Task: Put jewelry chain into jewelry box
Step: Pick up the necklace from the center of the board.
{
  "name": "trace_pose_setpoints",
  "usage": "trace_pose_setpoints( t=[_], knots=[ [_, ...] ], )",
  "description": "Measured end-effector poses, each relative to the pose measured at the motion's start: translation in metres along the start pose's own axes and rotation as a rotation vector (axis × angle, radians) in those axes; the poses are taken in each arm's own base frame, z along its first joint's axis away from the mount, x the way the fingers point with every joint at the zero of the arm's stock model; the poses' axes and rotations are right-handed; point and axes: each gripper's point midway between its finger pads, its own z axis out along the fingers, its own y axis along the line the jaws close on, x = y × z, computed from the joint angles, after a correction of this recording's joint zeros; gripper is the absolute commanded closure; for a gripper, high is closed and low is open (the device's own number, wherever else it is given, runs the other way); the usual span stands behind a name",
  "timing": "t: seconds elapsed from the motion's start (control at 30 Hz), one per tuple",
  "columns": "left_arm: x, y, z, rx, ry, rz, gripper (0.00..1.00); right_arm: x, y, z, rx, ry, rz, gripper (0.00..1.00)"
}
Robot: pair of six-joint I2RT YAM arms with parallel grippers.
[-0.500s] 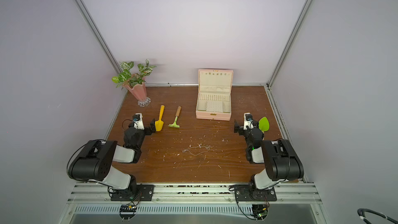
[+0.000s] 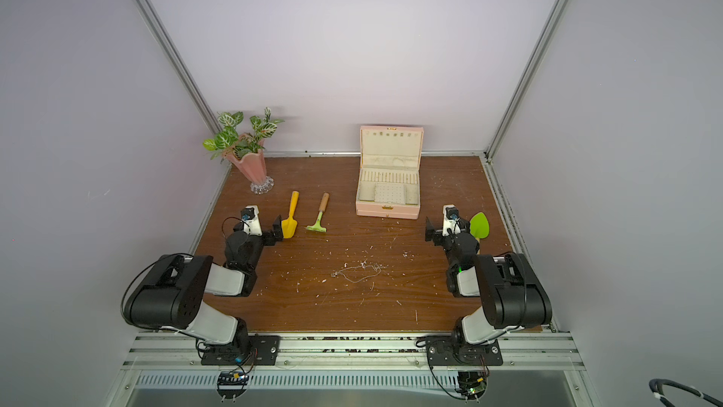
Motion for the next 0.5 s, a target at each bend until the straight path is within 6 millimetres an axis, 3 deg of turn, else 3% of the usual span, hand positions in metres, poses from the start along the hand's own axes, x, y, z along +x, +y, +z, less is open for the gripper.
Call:
trace_pose_setpoints(
  t=[0.1, 0.2, 0.33, 0.43, 0.5],
  knots=[
    [-0.003, -0.001, -0.001, 0.006, -0.007, 0.002, 0.01, -0.001, 0.001, 0.0, -0.004, -0.002, 0.0, 0.0],
    [-0.022, -0.005, -0.01, 0.033, -0.065, 0.009, 0.01, -0.007, 0.002, -0.006, -0.012, -0.01, -0.002, 0.0],
    [-0.063, -0.014, -0.039, 0.082, -0.201, 0.023, 0.01, -0.048, 0.004, -0.019, -0.026, -0.069, 0.038, 0.02],
    [-0.091, -0.032, -0.057, 0.16, -0.286, 0.025, 0.01, -0.093, 0.014, -0.027, -0.092, -0.148, 0.09, 0.15],
    [-0.098, -0.056, -0.067, 0.243, -0.302, 0.029, 0.01, -0.106, 0.029, -0.03, -0.16, -0.153, 0.121, 0.22]
  ],
)
